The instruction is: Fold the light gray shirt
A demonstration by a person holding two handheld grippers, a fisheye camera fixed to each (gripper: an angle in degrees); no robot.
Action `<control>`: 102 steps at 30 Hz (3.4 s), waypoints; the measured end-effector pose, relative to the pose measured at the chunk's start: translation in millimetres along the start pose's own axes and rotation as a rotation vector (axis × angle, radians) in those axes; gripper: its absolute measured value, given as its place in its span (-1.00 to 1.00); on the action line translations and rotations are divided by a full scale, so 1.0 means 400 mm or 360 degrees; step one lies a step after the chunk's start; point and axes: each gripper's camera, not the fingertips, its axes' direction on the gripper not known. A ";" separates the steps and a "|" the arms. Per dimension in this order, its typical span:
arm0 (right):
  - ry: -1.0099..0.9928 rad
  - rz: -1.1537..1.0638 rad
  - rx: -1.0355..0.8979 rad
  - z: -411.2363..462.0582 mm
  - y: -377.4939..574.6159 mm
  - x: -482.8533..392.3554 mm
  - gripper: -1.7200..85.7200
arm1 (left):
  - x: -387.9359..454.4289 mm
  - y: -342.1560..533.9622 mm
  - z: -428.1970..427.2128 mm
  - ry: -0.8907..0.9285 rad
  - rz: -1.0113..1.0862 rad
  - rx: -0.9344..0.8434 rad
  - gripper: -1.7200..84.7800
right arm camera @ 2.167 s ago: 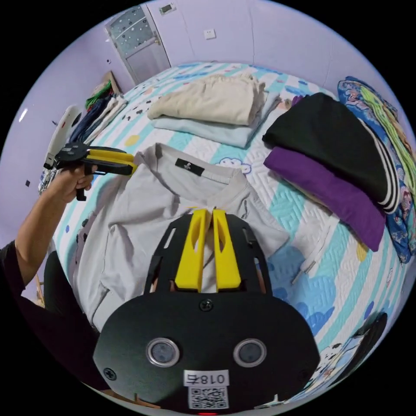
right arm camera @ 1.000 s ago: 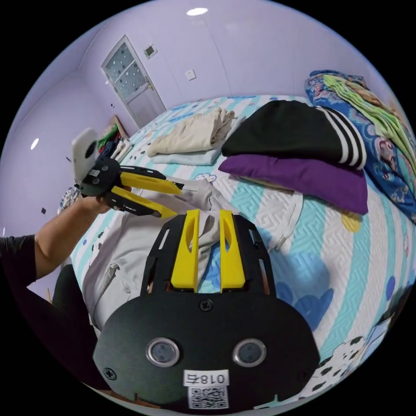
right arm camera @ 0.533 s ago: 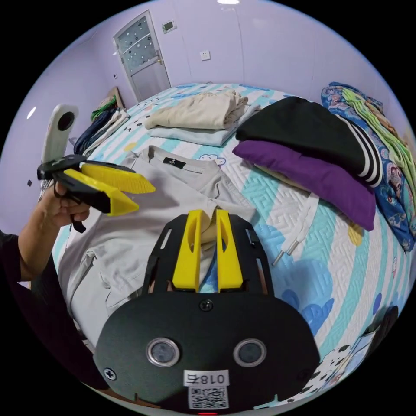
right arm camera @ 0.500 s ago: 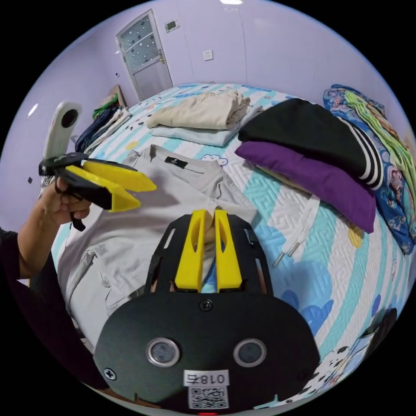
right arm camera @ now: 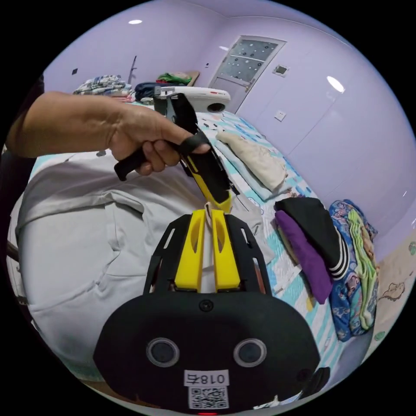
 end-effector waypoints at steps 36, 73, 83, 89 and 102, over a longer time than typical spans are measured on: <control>-0.0368 -0.0008 -0.0338 0.256 -0.068 0.204 -0.87 | -0.130 0.335 0.013 0.0373 0.0097 0.0269 -0.98; -0.0889 0.1205 -0.0205 0.201 0.463 0.213 -0.81 | -0.190 0.833 -0.102 0.0238 -0.0275 0.0581 -0.67; -0.0963 0.1053 -0.0311 0.159 0.564 0.047 -0.82 | -0.249 0.894 -0.164 0.0066 -0.0512 0.0639 -0.72; -0.0986 0.1180 -0.0010 0.076 0.657 0.005 -0.79 | -0.139 0.986 -0.238 0.0328 -0.0360 0.0675 -0.75; -0.1274 0.1150 -0.0592 -0.183 1.013 -0.423 -0.75 | 0.449 1.741 -0.363 0.0077 0.0107 -0.0340 -0.69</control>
